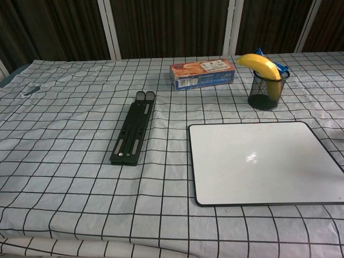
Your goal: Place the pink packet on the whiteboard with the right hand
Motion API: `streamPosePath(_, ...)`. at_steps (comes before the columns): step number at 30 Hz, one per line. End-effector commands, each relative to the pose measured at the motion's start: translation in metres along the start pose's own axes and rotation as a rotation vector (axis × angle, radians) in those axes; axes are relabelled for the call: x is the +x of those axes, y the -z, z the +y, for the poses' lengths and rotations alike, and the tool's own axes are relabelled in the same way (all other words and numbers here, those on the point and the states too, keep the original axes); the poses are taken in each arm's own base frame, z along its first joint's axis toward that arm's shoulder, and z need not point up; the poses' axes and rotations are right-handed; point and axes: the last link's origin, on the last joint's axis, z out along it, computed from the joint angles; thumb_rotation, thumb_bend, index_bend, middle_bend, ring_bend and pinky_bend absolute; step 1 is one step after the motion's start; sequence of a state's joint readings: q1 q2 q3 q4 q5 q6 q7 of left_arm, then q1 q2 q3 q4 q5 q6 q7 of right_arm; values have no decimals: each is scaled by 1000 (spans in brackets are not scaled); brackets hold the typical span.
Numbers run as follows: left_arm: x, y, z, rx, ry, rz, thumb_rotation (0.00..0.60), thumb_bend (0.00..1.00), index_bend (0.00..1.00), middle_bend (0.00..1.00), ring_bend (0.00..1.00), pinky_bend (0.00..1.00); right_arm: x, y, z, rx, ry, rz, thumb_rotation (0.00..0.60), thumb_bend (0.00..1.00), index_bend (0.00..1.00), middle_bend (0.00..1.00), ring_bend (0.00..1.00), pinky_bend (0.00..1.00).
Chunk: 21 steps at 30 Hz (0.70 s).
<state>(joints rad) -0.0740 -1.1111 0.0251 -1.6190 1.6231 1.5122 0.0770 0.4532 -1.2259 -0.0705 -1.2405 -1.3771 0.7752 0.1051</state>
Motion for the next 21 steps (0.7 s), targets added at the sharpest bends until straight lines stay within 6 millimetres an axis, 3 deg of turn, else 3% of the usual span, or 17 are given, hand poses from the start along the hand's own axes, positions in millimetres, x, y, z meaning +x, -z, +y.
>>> streamPosePath(1,0,0,0,1,0,1,600,406,0,0,0,0,0,0,0,0,5,-1,600,132,184,0,0,0)
streamPosePath(14,1,3,0,-2,-1,8,600,406,0,0,0,0,-3,-4,0,-15,20,-11,600,132,246,0,0,0)
streamPosePath(21,1,4,0,-1,0,10,600,405,0,0,0,0,-2,-4,1,-23,20,7,600,132,401,0,0,0)
